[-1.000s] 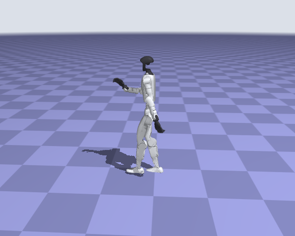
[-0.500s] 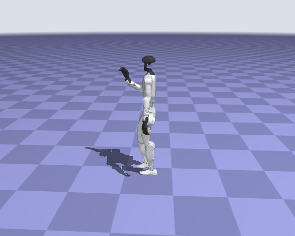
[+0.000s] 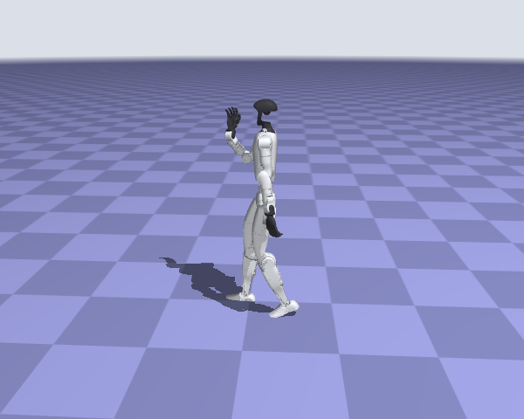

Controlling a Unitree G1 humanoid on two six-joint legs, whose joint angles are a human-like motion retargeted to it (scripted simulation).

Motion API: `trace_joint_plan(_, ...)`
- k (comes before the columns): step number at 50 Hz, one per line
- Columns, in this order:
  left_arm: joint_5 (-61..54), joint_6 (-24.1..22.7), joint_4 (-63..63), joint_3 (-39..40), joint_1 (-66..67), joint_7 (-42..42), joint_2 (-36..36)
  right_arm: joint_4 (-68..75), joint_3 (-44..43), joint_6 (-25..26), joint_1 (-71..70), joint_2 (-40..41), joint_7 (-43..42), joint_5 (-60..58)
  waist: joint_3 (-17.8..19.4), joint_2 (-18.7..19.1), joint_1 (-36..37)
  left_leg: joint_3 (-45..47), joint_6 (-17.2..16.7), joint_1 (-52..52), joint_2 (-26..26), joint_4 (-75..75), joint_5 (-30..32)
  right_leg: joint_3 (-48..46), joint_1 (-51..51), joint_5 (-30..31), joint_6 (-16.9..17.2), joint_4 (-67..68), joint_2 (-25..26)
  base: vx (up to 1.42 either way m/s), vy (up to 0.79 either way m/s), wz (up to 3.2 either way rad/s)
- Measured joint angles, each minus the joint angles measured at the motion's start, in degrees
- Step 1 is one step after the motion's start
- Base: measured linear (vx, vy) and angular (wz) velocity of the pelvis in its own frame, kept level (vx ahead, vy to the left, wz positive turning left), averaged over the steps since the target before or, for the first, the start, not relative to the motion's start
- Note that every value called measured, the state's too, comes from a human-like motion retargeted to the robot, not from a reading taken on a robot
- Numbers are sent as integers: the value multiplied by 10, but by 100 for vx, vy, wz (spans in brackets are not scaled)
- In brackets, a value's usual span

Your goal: Upper body actions

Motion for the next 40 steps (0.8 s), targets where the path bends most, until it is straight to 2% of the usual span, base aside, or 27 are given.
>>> trace_joint_plan(3, -10, 6, 3, 1, -2, 3, 0, -2, -7, -15, -14, 13, -16, -8, -1, -13, -13, -27, -18, -35, -24, 73, 34, -24, 11, -14, -2, 1, -12, 16, -22, 73)
trace_joint_plan(7, -42, 5, 4, 13, -4, -9, -5, 7, -10, -46, -36, 52, -53, -25, 4, -25, -13, 4, -2, -77, -18, 112, 0, -30, 25, -23, -6, -2, -15, 12, -15, 16)
trace_joint_plan(10, -58, 1, 2, 20, -4, -8, -8, 27, 0, -54, -51, 83, -97, -26, 13, -21, 2, -21, 2, -77, -34, 39, -25, -23, 34, -29, -12, 0, 2, 10, -9, -34)
trace_joint_plan(12, -57, 2, 2, 19, -3, -3, -7, 61, 3, -57, -56, 96, -113, -29, 19, -13, 16, -18, 19, -71, -29, -34, -28, -16, 43, -33, -17, -1, 23, 13, -10, -65)
trace_joint_plan(15, -45, 12, 10, 16, -9, 1, -5, 178, -3, -69, -68, 113, -107, -46, 27, -8, 56, 10, 97, -61, -39, -100, -23, 16, 56, -34, -22, -6, 49, 12, -6, -93)
trace_joint_plan(18, -22, 27, 21, 11, -16, 1, -1, 360, -13, -53, -83, 145, -9, -94, 18, -7, 54, 122, 84, -45, 11, -102, -55, 16, 59, -37, -20, -8, 55, 8, -1, -22)
trace_joint_plan(20, -3, 36, 23, 12, -17, -3, 0, 480, -15, 23, -93, 179, 121, -104, 17, -3, 75, 102, 87, -32, -5, -123, -52, 38, 59, -36, -22, -6, 68, 5, -1, -93)
trace_joint_plan(23, 26, 48, 22, 12, -25, -8, 6, 588, -22, 289, -106, 200, 517, -153, 19, -6, 107, 134, 95, -22, -4, -141, -51, 65, 57, -34, -23, -3, 76, 3, 3, -47)
trace_joint_plan(25, 35, 53, 20, 5, -31, -6, 8, 618, -46, 481, -102, 206, 711, -217, 16, -1, 34, 79, 81, -12, 10, -149, -52, -14, 67, -46, -15, -5, 55, 3, 5, 240)
trace_joint_plan(26, 35, 52, 18, 8, -29, -5, 7, 619, -51, 489, -97, 210, 721, -222, 16, 0, 32, 73, 82, -12, 8, -151, -49, -16, 68, -47, -14, -6, 54, 3, 5, 157)
trace_joint_plan(27, 33, 50, 15, 11, -28, -4, 6, 618, -56, 484, -93, 214, 711, -216, 16, 2, 30, 65, 84, -12, 5, -153, -48, -17, 69, -47, -13, -6, 54, 3, 6, 11)
trace_joint_plan(30, 16, 42, 9, 19, -29, -6, 6, 604, -52, 388, -83, 216, 534, -116, 19, 4, 32, 50, 88, -14, -4, -156, -46, -15, 66, -47, -9, -4, 52, 4, 9, 0)
trace_joint_plan(32, 4, 39, 7, 22, -26, -7, 4, 602, -50, 342, -80, 217, 460, -94, 19, 7, 27, 60, 90, -10, -1, -162, -44, -17, 65, -46, -5, -2, 49, 1, 9, 6)
trace_joint_plan(35, -6, 39, 7, 21, -21, -9, 4, 606, -45, 337, -82, 215, 455, -95, 18, 8, 27, 61, 95, -7, -5, -167, -41, -13, 63, -43, 0, 0, 46, -1, 9, -8)
trace_joint_plan(40, 2, 37, 4, 10, -21, -12, 4, 598, -40, 336, -82, 199, 545, -102, 19, 7, 28, 57, 104, -6, -14, -170, -39, -5, 58, -37, 11, 6, 40, -1, 12, -9)
